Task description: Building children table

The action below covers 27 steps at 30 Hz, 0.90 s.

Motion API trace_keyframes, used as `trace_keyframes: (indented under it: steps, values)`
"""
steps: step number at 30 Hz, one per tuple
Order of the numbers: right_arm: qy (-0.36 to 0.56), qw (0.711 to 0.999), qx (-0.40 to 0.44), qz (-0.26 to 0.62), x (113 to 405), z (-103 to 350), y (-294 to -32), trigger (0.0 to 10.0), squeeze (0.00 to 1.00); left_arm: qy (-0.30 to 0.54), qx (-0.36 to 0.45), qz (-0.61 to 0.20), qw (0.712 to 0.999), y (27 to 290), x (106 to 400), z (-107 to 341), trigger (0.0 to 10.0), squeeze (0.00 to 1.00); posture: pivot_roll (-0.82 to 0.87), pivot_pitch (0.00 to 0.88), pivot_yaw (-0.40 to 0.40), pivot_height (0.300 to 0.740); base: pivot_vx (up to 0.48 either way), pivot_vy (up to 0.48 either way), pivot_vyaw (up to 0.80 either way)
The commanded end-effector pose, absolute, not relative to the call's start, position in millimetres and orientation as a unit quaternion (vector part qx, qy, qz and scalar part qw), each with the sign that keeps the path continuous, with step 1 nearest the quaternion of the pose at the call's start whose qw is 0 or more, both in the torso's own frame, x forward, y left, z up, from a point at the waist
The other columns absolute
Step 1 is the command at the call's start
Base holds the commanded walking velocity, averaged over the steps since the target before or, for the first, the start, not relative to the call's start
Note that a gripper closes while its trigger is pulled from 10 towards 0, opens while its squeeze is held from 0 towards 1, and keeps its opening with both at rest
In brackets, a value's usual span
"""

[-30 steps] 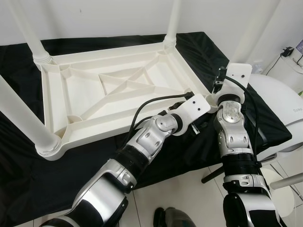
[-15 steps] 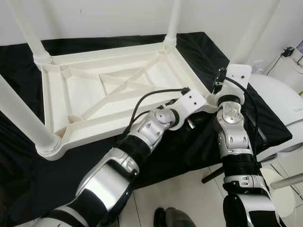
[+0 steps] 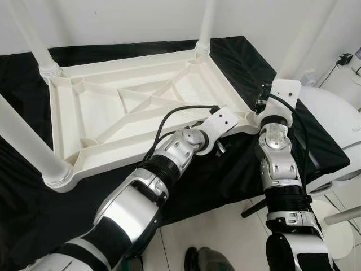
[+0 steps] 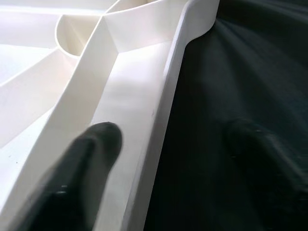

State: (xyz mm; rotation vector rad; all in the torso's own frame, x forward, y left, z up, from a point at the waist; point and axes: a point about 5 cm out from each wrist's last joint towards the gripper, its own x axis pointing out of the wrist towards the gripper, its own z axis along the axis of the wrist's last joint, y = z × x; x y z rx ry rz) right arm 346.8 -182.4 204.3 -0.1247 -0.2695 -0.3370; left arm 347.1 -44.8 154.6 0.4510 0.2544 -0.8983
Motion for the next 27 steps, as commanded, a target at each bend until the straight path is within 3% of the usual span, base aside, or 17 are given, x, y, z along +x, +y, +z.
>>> trace_keyframes:
  steps: [1, 5, 6, 7, 8, 10, 11, 13, 14, 18, 19, 21, 22, 27]
  values:
    - [-0.133, 0.974, -0.058, -0.176, 345, 205, -185, 10.0, 0.00, 0.092, 0.210, -0.398, 0.889, -70, 338, 161, 0.0, 0.00, -0.01, 0.093, -0.029, 0.740, 0.000, 0.000, 0.00]
    - [-0.132, 0.973, -0.060, -0.177, 344, 204, -185, 10.0, 0.00, 0.091, 0.214, -0.399, 0.887, -69, 340, 162, 0.0, 0.00, 0.00, 0.094, -0.031, 0.740, 0.000, 0.000, 0.00]
    - [-0.132, 0.973, -0.060, -0.178, 345, 204, -185, 10.0, 0.00, 0.089, 0.221, -0.404, 0.883, -67, 342, 164, 0.6, 0.00, 0.00, 0.093, -0.031, 0.740, 0.000, 0.000, 0.00]
    - [-0.132, 0.973, -0.060, -0.178, 345, 204, -185, 10.0, 0.00, 0.089, 0.221, -0.404, 0.883, -67, 342, 164, 0.6, 0.00, 0.00, 0.093, -0.031, 0.740, 0.000, 0.000, 0.00]
    - [-0.132, 0.973, -0.059, -0.177, 345, 204, -185, 10.0, 0.00, 0.087, 0.224, -0.414, 0.878, -66, 342, 165, 3.5, 0.00, 0.00, 0.094, -0.032, 0.740, 0.000, 0.000, 0.00]
    - [-0.132, 0.973, -0.059, -0.178, 345, 204, -184, 10.0, 0.00, 0.087, 0.225, -0.419, 0.875, -66, 342, 165, 3.5, 0.00, 0.00, 0.094, -0.032, 0.740, 0.000, 0.000, 0.00]
    - [-0.131, 0.974, -0.060, -0.177, 345, 204, -184, 10.0, 0.00, 0.088, 0.227, -0.426, 0.871, -65, 341, 165, 9.6, 0.00, 0.00, 0.094, -0.032, 0.740, 0.000, 0.000, 0.00]
    - [-0.130, 0.974, -0.059, -0.177, 345, 204, -184, 10.0, 0.00, 0.088, 0.234, -0.437, 0.864, -64, 341, 164, 9.4, 0.00, 0.00, 0.095, -0.033, 0.740, 0.000, 0.000, 0.00]
    - [-0.130, 0.974, -0.059, -0.177, 345, 203, -183, 10.0, 0.00, 0.090, 0.243, -0.443, 0.858, -62, 340, 162, 10.0, 0.00, 0.00, 0.096, -0.033, 0.740, 0.000, 0.000, 0.00]
    - [-0.130, 0.974, -0.059, -0.177, 345, 204, -183, 10.0, 0.00, 0.099, 0.253, -0.440, 0.856, -57, 342, 158, 10.0, 0.00, 0.00, 0.098, -0.032, 0.740, 0.000, 0.000, 0.00]
    - [-0.130, 0.974, -0.059, -0.177, 345, 204, -183, 10.0, 0.00, 0.102, 0.254, -0.442, 0.854, -55, 342, 156, 4.8, 0.00, 0.00, 0.099, -0.032, 0.740, 0.000, 0.000, 0.00]
    - [-0.130, 0.974, -0.059, -0.178, 345, 204, -183, 10.0, 0.00, 0.103, 0.255, -0.445, 0.852, -55, 341, 155, 4.8, 0.00, 0.00, 0.099, -0.032, 0.740, 0.000, 0.000, 0.00]
    - [-0.130, 0.974, -0.059, -0.178, 346, 204, -183, 10.0, 0.00, 0.104, 0.255, -0.447, 0.851, -54, 341, 154, 0.0, 0.00, 0.01, 0.099, -0.031, 0.740, 0.000, 0.000, 0.00]
    - [-0.130, 0.974, -0.058, -0.179, 346, 204, -182, 10.0, 0.00, 0.100, 0.259, -0.456, 0.846, -54, 341, 156, 0.2, 0.00, 0.01, 0.097, -0.031, 0.740, 0.000, 0.000, 0.00]
